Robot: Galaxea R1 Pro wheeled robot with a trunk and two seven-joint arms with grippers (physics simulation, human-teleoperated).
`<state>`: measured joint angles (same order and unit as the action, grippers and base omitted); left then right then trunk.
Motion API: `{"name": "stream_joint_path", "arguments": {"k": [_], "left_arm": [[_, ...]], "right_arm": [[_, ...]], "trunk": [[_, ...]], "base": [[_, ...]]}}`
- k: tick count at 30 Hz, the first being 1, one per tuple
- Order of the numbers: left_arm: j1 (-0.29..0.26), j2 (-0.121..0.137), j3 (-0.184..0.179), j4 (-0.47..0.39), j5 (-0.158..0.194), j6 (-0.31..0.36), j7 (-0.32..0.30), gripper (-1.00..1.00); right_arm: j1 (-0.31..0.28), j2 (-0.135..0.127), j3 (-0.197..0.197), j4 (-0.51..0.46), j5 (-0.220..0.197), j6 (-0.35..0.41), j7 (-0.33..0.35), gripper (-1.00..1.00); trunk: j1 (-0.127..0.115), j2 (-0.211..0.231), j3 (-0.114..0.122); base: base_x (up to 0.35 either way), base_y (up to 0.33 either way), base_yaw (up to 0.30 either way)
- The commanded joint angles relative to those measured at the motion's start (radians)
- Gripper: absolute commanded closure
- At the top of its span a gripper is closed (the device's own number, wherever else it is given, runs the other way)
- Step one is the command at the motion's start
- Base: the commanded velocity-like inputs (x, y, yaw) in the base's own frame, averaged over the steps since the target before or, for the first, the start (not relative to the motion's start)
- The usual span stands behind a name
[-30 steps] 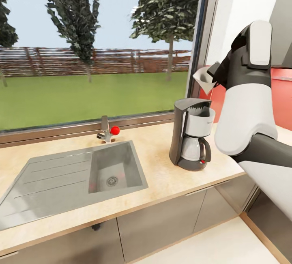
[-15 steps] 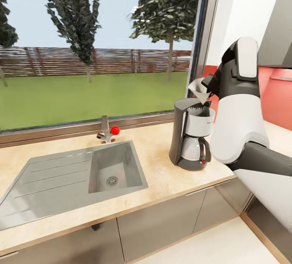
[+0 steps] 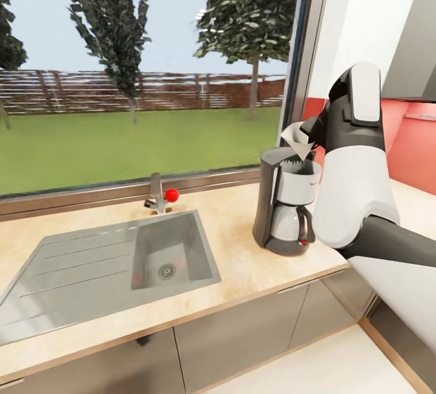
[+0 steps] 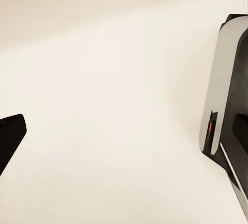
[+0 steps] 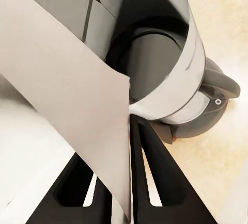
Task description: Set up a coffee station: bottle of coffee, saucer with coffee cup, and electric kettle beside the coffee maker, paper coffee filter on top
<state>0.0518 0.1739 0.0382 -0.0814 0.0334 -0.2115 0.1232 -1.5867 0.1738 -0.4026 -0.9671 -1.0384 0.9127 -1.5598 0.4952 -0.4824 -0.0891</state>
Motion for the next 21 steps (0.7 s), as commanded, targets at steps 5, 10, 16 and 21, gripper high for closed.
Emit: {"name": "stream_joint_path", "arguments": {"k": [5,10,16,21], "left_arm": [[0.000,-0.001,0.003,-0.002,0.003,-0.001,0.000,-1.00],[0.000,-0.001,0.003,-0.001,0.003,-0.002,0.000,-1.00],[0.000,-0.001,0.003,-0.001,0.003,0.000,0.000,-1.00],[0.000,-0.001,0.003,-0.001,0.003,0.000,0.000,-1.00]], "right_arm": [[0.000,0.001,-0.002,-0.001,-0.008,0.008,-0.009,1.00],[0.001,0.001,-0.002,0.000,-0.008,0.008,-0.009,1.00],[0.017,-0.012,-0.002,0.000,-0.008,0.008,-0.009,1.00],[0.023,-0.028,-0.002,0.003,-0.008,0.008,-0.009,1.00]], "trunk": [[0.001,-0.002,-0.002],[0.001,-0.002,-0.002],[0.001,-0.002,-0.002],[0.001,-0.002,-0.002]], "base": [[0.170,-0.075,0.000],[0.041,-0.017,0.000],[0.005,-0.002,0.000],[0.000,0.000,0.000]]}}
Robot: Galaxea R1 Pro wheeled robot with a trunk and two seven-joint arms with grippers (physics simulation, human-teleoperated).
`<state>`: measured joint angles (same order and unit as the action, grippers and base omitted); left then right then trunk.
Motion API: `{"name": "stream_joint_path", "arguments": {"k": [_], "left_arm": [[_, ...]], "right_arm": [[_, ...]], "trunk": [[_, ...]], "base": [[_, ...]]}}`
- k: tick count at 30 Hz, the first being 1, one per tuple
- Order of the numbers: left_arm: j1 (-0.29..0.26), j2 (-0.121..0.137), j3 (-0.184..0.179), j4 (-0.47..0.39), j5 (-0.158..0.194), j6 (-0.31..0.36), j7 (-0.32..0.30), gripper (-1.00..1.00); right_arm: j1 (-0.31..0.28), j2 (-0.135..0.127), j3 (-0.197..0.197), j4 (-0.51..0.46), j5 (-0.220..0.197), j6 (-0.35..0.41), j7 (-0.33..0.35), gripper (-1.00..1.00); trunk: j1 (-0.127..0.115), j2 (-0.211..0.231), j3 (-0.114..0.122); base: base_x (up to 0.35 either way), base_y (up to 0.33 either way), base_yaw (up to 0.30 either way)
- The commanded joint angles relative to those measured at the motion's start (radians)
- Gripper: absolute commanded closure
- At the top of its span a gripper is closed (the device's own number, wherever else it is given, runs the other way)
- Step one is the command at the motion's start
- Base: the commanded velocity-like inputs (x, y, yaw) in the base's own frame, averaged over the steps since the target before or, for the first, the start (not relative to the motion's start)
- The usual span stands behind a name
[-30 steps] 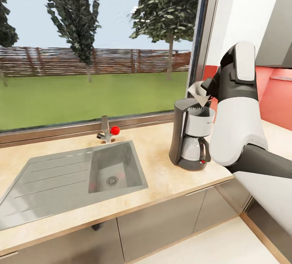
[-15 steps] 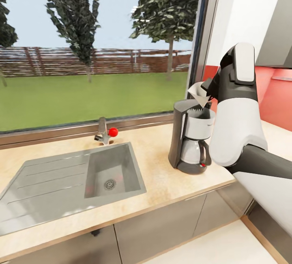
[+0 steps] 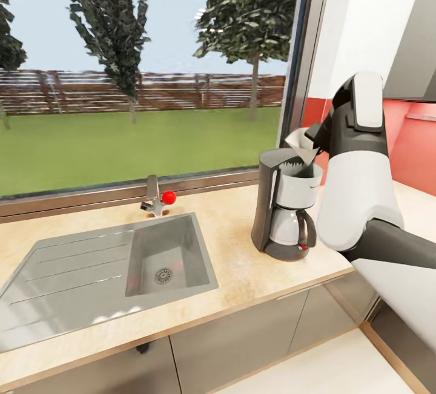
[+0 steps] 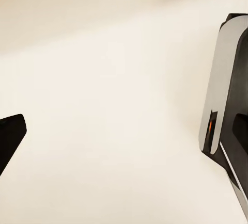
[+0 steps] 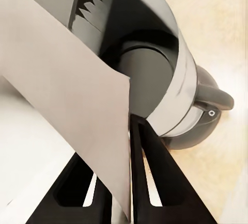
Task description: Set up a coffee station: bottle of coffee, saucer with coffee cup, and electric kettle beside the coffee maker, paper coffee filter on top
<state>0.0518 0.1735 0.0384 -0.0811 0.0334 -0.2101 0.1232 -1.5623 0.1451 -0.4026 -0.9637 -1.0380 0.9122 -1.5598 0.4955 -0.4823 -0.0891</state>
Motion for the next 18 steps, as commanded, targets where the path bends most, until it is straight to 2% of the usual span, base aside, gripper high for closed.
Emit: {"name": "stream_joint_path", "arguments": {"k": [1,7,12,18], "left_arm": [[0.000,0.000,0.003,-0.002,0.003,-0.002,0.000,-1.00],[0.000,0.000,0.004,-0.002,0.003,-0.002,0.000,-1.00],[0.000,-0.001,0.005,-0.002,0.003,-0.002,0.000,-1.00],[0.000,0.000,0.005,-0.001,0.003,-0.002,0.000,-1.00]], "right_arm": [[0.001,-0.001,-0.002,-0.001,-0.008,0.008,-0.009,1.00],[0.026,-0.005,-0.002,-0.001,-0.009,0.008,-0.005,1.00],[0.034,-0.005,-0.002,0.000,-0.008,0.009,0.042,1.00],[0.043,-0.005,-0.002,0.000,-0.007,0.010,0.056,1.00]], "trunk": [[0.001,-0.002,-0.002],[0.001,-0.002,-0.002],[0.001,-0.002,-0.002],[0.001,-0.002,-0.002]], "base": [[0.000,0.000,0.000],[0.000,0.000,0.000],[0.000,0.000,0.000],[0.000,0.000,0.000]]}}
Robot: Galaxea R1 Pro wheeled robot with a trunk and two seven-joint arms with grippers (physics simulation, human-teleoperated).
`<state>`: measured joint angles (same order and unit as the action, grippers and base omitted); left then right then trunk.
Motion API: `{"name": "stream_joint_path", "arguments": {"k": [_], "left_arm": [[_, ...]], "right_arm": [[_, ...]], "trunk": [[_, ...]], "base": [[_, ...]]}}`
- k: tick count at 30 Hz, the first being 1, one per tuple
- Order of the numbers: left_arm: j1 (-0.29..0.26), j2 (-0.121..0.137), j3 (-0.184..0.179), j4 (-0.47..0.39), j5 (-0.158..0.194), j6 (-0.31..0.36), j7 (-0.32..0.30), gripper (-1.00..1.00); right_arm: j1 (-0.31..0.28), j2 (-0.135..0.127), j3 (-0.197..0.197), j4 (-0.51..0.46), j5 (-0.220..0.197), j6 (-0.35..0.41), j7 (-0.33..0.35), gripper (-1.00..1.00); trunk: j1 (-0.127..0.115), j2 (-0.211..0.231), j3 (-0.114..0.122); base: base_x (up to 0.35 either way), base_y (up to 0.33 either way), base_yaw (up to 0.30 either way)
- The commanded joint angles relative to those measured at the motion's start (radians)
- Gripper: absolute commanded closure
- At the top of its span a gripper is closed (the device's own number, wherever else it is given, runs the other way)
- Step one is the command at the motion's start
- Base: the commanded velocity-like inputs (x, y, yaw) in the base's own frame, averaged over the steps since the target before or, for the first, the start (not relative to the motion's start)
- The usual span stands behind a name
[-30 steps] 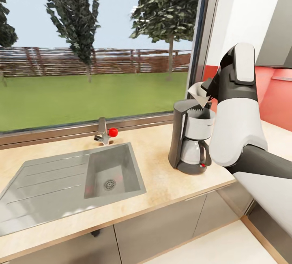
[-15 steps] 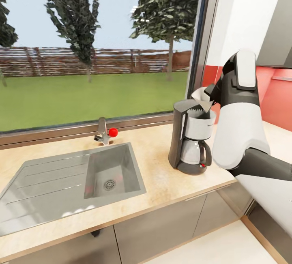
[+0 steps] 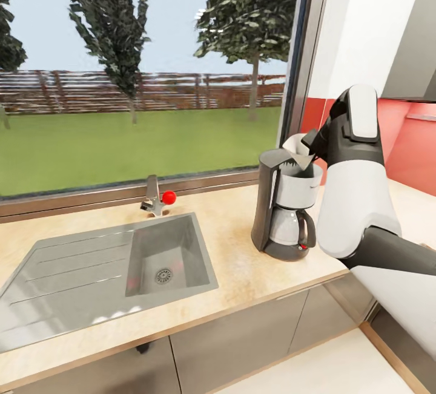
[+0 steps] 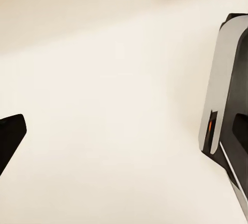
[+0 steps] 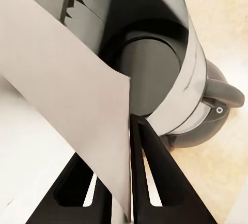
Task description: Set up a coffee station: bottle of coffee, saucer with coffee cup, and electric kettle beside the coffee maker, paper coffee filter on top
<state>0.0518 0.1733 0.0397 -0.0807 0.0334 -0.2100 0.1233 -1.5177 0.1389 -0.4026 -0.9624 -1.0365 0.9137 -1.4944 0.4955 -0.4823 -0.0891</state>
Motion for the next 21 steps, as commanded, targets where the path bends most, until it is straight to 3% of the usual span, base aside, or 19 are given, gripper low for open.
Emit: {"name": "stream_joint_path", "arguments": {"k": [1,8,13,21], "left_arm": [[0.000,0.000,0.003,-0.002,0.003,-0.002,-0.001,-1.00],[0.000,-0.001,0.003,-0.002,0.003,-0.002,-0.001,-1.00],[0.000,-0.001,0.004,-0.002,0.003,-0.002,-0.001,-1.00],[0.000,-0.001,0.003,-0.002,0.003,-0.002,-0.001,-1.00]], "right_arm": [[-0.001,0.001,-0.002,-0.001,-0.008,0.008,-0.010,1.00],[0.012,-0.001,-0.002,-0.002,-0.008,0.008,-0.009,1.00],[0.027,-0.023,-0.002,-0.001,-0.008,0.008,-0.009,1.00],[0.034,-0.035,-0.002,0.000,-0.008,0.008,-0.009,1.00]], "trunk": [[0.001,-0.002,-0.002],[0.001,-0.002,-0.002],[0.001,-0.002,-0.002],[0.001,-0.002,-0.002]], "base": [[0.000,0.000,0.000],[0.025,0.000,0.000],[0.141,-0.045,0.000],[0.018,-0.007,0.000]]}}
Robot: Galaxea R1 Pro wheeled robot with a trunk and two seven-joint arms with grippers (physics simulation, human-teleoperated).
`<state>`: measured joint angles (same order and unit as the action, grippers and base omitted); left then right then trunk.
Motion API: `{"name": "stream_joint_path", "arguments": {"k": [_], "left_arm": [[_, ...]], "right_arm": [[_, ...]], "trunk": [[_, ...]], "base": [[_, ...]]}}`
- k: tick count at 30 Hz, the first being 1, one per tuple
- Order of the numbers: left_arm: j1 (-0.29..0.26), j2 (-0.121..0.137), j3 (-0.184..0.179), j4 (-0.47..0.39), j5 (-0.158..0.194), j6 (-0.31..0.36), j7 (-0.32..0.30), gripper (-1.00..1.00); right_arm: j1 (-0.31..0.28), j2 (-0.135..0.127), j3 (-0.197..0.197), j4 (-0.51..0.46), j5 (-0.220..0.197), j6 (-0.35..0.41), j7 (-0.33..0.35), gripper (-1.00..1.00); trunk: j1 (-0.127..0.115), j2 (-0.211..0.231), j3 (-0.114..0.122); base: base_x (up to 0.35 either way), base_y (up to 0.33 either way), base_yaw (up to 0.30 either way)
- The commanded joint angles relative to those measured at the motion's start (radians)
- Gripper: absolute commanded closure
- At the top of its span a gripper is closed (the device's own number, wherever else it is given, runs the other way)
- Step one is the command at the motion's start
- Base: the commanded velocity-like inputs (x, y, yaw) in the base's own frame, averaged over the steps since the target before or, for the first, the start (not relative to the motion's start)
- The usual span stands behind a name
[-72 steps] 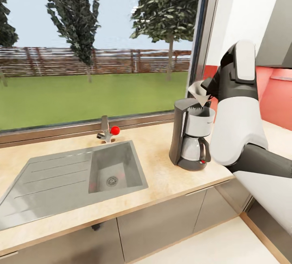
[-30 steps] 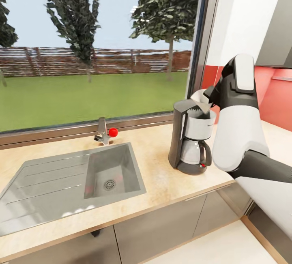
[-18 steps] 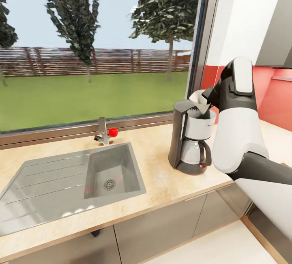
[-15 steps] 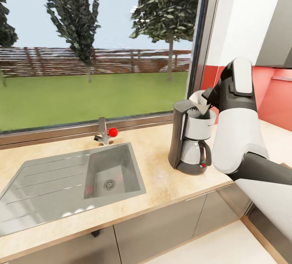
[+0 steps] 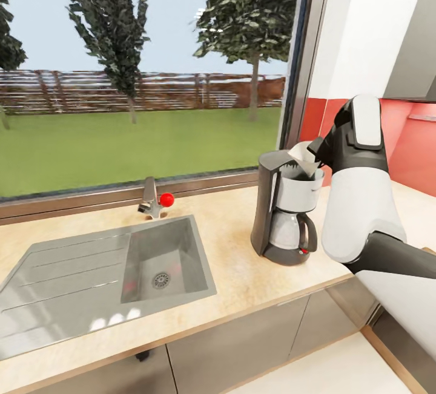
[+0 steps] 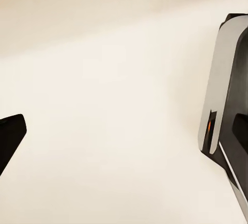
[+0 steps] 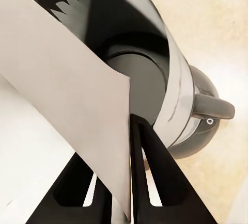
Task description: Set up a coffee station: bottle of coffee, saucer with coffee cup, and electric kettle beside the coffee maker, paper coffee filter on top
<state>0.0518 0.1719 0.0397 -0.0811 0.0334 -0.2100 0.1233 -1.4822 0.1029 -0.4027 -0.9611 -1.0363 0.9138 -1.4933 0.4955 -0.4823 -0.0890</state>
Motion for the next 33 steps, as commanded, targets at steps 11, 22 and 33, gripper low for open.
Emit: {"name": "stream_joint_path", "arguments": {"k": [11,22,33], "left_arm": [[0.000,0.000,0.005,-0.002,0.003,-0.002,-0.001,-1.00],[0.000,0.001,0.004,-0.002,0.005,0.000,-0.001,-1.00],[0.000,0.001,0.003,-0.002,0.004,-0.001,-0.001,-1.00]], "right_arm": [[0.023,-0.003,-0.002,-0.002,-0.011,0.007,-0.008,1.00],[0.036,-0.006,-0.002,-0.001,-0.010,0.008,0.081,1.00],[0.039,-0.006,-0.002,-0.002,-0.009,0.008,0.087,1.00]], "trunk": [[0.001,-0.002,-0.002],[0.001,-0.002,-0.002],[0.001,-0.002,-0.002]], "base": [[0.002,0.000,0.000],[0.028,0.000,0.000],[0.000,0.000,0.000]]}}
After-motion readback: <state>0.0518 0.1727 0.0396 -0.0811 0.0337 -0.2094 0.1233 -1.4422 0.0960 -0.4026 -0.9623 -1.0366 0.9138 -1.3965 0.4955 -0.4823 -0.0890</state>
